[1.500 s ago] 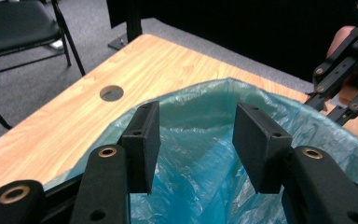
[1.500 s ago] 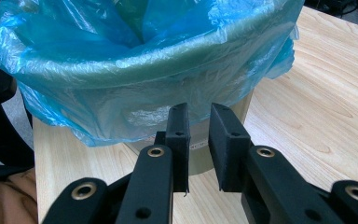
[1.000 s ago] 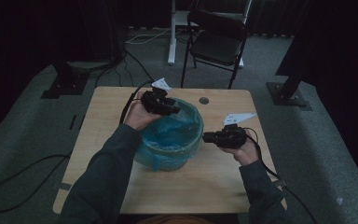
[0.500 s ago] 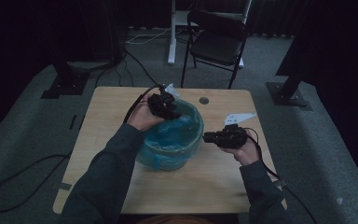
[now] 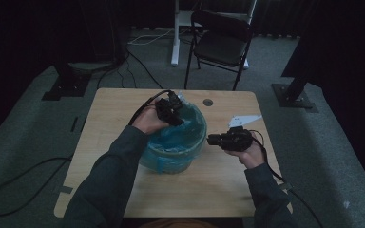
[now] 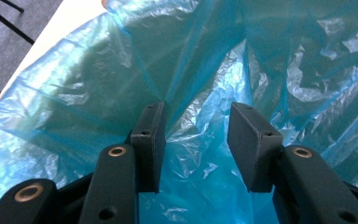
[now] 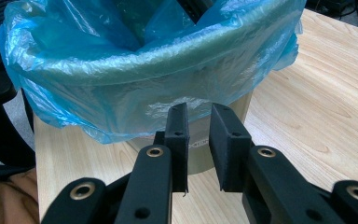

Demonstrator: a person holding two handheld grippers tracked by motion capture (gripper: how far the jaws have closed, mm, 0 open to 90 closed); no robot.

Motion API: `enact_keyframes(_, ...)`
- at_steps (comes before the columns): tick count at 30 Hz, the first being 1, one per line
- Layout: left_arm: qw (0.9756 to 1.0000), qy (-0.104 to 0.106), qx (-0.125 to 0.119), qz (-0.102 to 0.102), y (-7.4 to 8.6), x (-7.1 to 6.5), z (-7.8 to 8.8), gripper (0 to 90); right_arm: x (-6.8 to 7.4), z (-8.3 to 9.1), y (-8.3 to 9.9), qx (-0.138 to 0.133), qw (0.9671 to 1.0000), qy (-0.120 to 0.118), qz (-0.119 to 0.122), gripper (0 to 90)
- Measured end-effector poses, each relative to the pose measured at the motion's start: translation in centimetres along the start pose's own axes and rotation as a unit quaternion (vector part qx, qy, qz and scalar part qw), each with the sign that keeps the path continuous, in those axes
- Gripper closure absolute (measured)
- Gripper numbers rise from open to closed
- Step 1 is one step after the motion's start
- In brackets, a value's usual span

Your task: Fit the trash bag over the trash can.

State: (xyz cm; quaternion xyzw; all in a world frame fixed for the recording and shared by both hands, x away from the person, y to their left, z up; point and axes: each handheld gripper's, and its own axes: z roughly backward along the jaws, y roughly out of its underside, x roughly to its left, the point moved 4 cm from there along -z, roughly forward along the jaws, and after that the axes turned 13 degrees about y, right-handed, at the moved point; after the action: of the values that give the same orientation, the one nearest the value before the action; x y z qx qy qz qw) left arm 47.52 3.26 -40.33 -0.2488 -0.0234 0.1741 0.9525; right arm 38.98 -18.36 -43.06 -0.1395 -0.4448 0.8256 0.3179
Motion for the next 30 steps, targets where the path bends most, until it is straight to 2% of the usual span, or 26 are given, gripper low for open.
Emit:
enact_keyframes(9,1.0000,-0.005,0.001,0.000,0.1,0.0,0.0,55.9,0.0,-0.1,0.0,0.001,1.0000,-0.001,0.001,77.2)
enact_keyframes(15,0.9999,-0.008,0.014,-0.003,0.0,-0.1,-0.2,55.8,0.0,0.0,0.1,0.001,1.0000,-0.001,-0.002,77.1)
enact_keyframes(19,0.9999,-0.004,0.012,-0.002,0.0,-0.1,-0.2,55.8,0.0,0.0,0.1,0.002,1.0000,-0.001,-0.001,77.1)
enact_keyframes(27,0.9995,0.001,-0.032,0.005,0.0,0.0,1.0,55.0,-0.1,0.1,0.2,0.001,1.0000,0.001,-0.004,76.9)
enact_keyframes(29,0.9994,-0.001,-0.036,0.006,0.1,0.0,1.2,54.9,-0.1,0.1,0.2,0.001,1.0000,0.001,-0.003,76.9)
enact_keyframes(30,0.9985,0.004,-0.055,0.007,0.1,0.0,1.8,54.9,-0.1,0.1,0.2,0.001,1.0000,0.001,-0.003,76.9)
